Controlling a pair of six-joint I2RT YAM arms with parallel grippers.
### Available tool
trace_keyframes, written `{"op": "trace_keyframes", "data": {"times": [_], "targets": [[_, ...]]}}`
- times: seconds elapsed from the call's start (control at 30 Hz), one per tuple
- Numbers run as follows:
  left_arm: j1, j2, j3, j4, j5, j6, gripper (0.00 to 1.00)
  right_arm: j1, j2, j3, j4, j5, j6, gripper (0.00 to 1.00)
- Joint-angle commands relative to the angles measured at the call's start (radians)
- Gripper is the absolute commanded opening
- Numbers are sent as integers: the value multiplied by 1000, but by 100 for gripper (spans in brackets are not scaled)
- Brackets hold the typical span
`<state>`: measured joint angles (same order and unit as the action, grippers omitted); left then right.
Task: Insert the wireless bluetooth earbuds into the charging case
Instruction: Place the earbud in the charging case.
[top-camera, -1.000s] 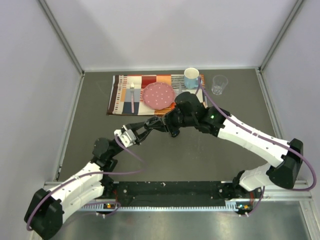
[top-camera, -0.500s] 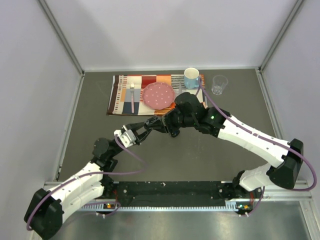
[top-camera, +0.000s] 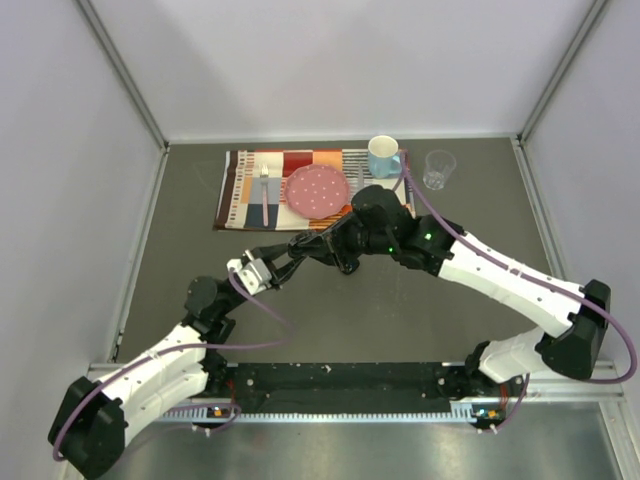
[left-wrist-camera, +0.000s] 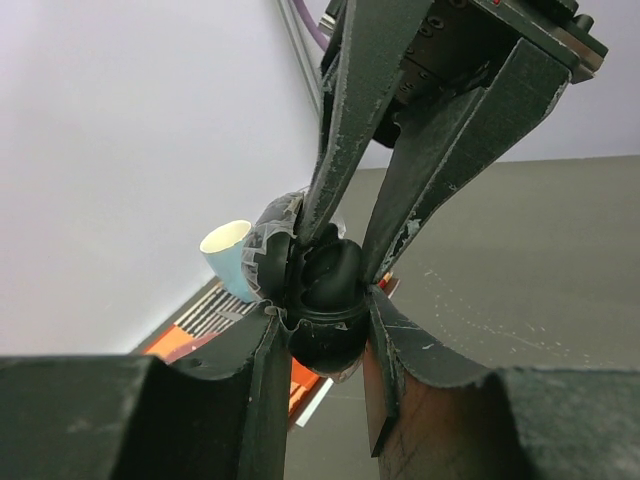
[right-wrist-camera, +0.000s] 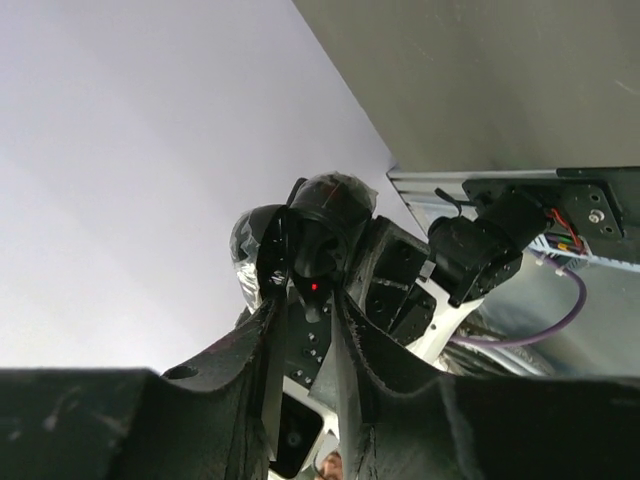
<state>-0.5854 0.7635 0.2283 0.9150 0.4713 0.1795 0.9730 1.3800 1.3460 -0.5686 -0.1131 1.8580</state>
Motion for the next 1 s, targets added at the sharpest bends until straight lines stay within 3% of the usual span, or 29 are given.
{"op": "trace_keyframes", "data": {"times": [0.0, 0.1, 0.17, 0.67, 0.97], "targets": [[-11, -23, 13, 148, 1, -28, 0, 4, -48, 4, -36, 110, -37, 17], [-11, -23, 6, 154, 0, -37, 0, 3, -64, -4, -36, 145, -39, 3], [-11, -21, 8, 157, 0, -40, 0, 4, -64, -10, -34, 141, -33, 0], [-13, -20, 23, 148, 32, -32, 0, 4, -3, 19, -25, 75, -62, 0], [-27, -30, 51, 70, 86, 47, 0, 4, 34, 47, -30, 55, -71, 0]]}}
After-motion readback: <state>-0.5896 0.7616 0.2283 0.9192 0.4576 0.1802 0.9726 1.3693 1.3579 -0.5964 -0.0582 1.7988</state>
